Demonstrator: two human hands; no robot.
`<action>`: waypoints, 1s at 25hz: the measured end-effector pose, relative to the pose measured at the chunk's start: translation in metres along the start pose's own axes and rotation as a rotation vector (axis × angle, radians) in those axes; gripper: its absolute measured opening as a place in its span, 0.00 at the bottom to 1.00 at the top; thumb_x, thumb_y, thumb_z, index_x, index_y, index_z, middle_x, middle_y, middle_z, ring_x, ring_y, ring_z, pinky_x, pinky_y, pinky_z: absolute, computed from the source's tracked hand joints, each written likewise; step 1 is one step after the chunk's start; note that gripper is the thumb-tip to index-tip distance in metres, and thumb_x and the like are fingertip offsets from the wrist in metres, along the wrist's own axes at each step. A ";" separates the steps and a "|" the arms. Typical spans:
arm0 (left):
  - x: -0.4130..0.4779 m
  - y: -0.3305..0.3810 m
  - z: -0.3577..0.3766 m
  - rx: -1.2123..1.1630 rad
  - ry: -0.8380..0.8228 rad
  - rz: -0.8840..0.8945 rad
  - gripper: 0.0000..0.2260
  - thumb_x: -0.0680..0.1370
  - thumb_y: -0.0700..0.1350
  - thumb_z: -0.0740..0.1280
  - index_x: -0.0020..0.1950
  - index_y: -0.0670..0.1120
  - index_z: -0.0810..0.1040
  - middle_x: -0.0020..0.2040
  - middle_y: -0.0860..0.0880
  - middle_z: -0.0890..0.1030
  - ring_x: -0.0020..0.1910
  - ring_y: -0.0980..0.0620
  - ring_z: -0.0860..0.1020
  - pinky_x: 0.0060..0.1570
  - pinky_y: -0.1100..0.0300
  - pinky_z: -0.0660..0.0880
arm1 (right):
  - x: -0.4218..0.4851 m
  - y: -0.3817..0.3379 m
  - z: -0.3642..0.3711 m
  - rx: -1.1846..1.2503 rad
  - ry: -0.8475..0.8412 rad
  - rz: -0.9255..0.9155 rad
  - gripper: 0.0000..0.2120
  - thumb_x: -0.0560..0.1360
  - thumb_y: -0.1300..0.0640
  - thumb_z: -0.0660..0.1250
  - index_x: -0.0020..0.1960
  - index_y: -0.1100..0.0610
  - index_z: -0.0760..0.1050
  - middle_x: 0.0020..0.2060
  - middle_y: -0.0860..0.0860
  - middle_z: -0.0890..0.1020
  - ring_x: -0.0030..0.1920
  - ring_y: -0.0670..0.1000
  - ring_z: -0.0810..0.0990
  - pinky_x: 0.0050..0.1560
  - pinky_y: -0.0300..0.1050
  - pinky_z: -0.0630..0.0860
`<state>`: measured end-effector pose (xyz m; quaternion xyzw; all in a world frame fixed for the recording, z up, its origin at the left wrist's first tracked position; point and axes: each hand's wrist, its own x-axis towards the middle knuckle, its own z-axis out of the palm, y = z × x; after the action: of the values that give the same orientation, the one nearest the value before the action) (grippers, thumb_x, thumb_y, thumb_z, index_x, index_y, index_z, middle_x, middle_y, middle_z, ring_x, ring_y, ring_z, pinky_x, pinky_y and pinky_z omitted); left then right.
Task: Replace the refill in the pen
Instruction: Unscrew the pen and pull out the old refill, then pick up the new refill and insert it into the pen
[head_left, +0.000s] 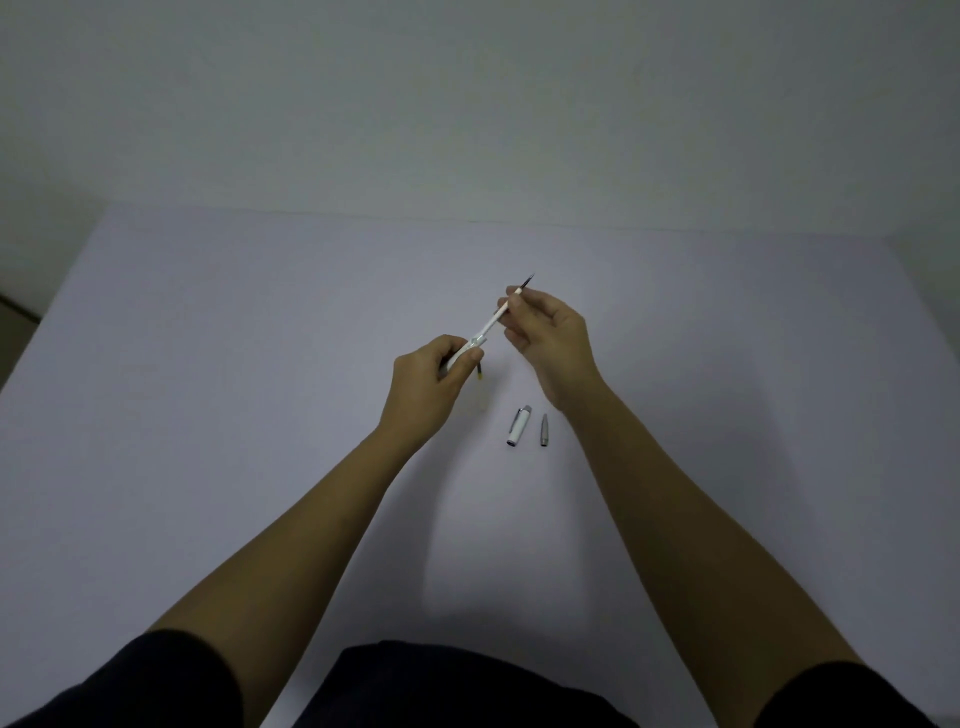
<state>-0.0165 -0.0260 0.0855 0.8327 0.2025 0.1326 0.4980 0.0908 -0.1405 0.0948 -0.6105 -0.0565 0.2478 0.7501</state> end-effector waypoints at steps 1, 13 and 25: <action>-0.001 -0.003 -0.002 0.017 -0.010 -0.007 0.06 0.77 0.52 0.64 0.40 0.55 0.76 0.37 0.41 0.80 0.36 0.40 0.77 0.37 0.47 0.75 | 0.006 -0.001 -0.002 0.053 0.048 0.007 0.04 0.76 0.58 0.66 0.48 0.51 0.79 0.43 0.47 0.83 0.43 0.40 0.83 0.41 0.31 0.78; 0.046 -0.033 -0.006 0.051 0.031 -0.105 0.11 0.77 0.52 0.64 0.44 0.45 0.78 0.35 0.47 0.79 0.37 0.44 0.78 0.35 0.58 0.72 | 0.062 0.081 -0.024 -0.839 0.262 0.112 0.12 0.70 0.56 0.72 0.50 0.62 0.80 0.45 0.59 0.85 0.48 0.54 0.81 0.50 0.40 0.72; 0.064 -0.053 0.007 0.089 0.027 -0.104 0.11 0.77 0.51 0.64 0.46 0.45 0.79 0.34 0.50 0.78 0.33 0.52 0.74 0.30 0.71 0.67 | 0.066 0.098 -0.013 -0.997 0.225 0.108 0.11 0.73 0.57 0.70 0.51 0.63 0.76 0.45 0.59 0.83 0.46 0.55 0.81 0.44 0.38 0.69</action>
<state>0.0319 0.0210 0.0363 0.8406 0.2578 0.1085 0.4639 0.1241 -0.1102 -0.0159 -0.9190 -0.0554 0.1619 0.3553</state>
